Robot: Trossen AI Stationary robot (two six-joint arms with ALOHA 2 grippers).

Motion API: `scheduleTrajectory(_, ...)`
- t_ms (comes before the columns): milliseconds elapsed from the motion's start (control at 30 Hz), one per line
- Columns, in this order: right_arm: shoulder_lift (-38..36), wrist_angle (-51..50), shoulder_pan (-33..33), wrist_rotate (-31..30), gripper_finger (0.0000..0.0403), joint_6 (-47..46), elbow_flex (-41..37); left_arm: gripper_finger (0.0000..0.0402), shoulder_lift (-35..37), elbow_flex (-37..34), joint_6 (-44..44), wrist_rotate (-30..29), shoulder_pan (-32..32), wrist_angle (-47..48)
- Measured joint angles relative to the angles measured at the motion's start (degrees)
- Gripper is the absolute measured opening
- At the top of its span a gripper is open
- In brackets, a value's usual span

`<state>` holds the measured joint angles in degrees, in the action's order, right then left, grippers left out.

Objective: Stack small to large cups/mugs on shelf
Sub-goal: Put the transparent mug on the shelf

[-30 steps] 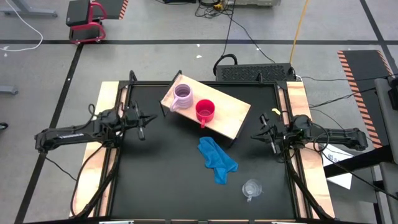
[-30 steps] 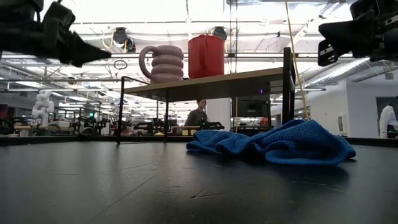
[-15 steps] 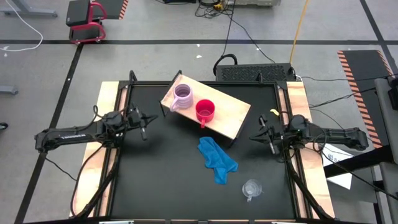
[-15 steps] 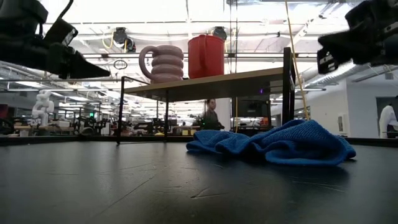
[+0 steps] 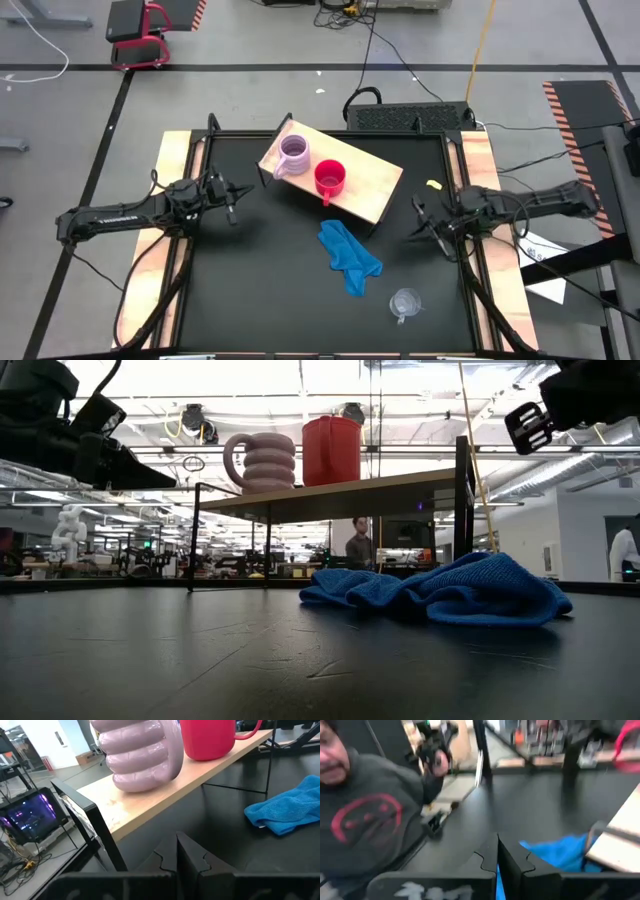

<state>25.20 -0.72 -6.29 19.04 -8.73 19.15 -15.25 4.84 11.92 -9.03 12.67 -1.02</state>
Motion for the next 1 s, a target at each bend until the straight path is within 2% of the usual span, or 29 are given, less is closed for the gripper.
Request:
scheduleTrajectory(233, 8.58, -14.15, -8.50, -9.62, 0.0000, -3.98, 8.77, 0.0003, 0.00, 0.00, -0.02, 0.02, 0.00, 0.31)
scheduleTrajectory(567, 18.87, -26.85, -18.58, -15.23, 0.0000, -17.20, 19.80, 0.0003, 0.00, 0.00, 0.00, 0.05, 0.00, 0.85)
scheduleTrajectory(867, 27.30, -28.52, -24.38, -16.22, 0.0000, -33.63, 20.88, 0.0003, 0.00, 0.00, -0.11, 0.06, 0.00, 0.83)
scheduleTrajectory(1000, 29.99, -27.96, -27.65, -15.99, 0.0000, -37.79, 20.88, 0.0003, 0.00, 0.00, -0.22, 0.08, 0.00, 0.42)
